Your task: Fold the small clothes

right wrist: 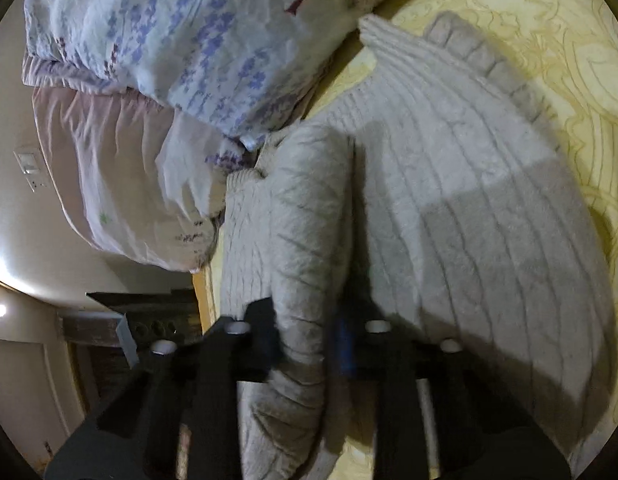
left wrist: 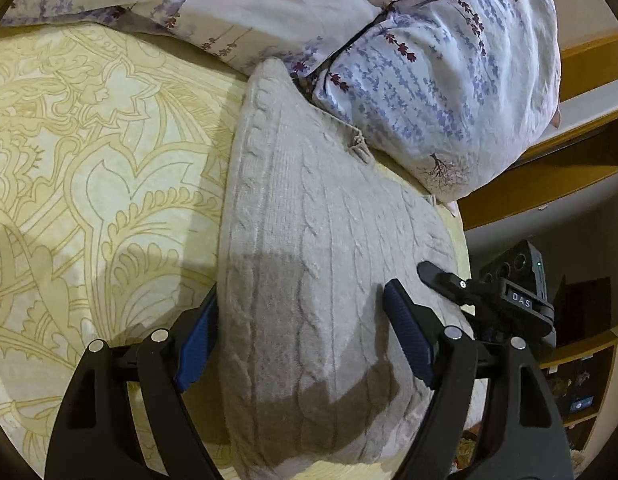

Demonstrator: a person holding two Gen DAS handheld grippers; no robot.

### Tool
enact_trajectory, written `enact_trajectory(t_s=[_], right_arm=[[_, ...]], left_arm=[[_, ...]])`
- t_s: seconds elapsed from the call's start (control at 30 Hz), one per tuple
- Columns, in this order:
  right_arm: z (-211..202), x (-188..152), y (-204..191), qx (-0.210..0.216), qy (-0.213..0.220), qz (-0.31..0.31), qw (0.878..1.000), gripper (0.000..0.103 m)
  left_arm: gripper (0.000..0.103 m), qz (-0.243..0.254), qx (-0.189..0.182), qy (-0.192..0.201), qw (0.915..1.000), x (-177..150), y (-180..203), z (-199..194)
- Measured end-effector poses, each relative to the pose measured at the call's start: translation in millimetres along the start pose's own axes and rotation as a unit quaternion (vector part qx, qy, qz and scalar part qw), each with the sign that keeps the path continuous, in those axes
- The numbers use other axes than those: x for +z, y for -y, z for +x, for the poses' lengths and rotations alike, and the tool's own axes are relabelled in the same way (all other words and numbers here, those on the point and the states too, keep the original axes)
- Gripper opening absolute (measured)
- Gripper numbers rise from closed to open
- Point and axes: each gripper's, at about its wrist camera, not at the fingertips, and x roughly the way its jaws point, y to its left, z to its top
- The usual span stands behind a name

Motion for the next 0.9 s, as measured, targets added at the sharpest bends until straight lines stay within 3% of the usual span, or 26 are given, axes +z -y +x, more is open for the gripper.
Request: enact_trajectory(t_s=[0.1,0.33,0.53,0.67,0.9], right_arm=[[-11.6,-2.7,-33.9,-0.034,0.037,-0.092,0.995,0.015],[-40.7,-0.8,-79.6,-0.097,0.095,-0.207,0.969,0.014],[-68.0,2.1,-74.4,-0.170,0.133,-0.245,0.945,0.014],[-73.1,7.9,-54.7,-0.204,0.136,-0.239,0.940,0.014],[-68.1,6.2,-50.0,-0.224,0.137,-0.264,0.928,0.014]], left_arm=[[0.079,-0.007,-0.005,0.008,0.9999,-1.2,0.0,-2.8],[0.082,0.007,-0.011,0.021,0.9997,-4.4,2.9,-16.4],[0.083,0.037,-0.010,0.014,0.9992,-10.7,11.0,-20.2],[0.083,0.060,-0.009,0.003,0.9982,-15.4,19.7,-12.4],[0.083,0.087,-0.006,-0.006,0.9962,-20.1,30.2,-4.6]])
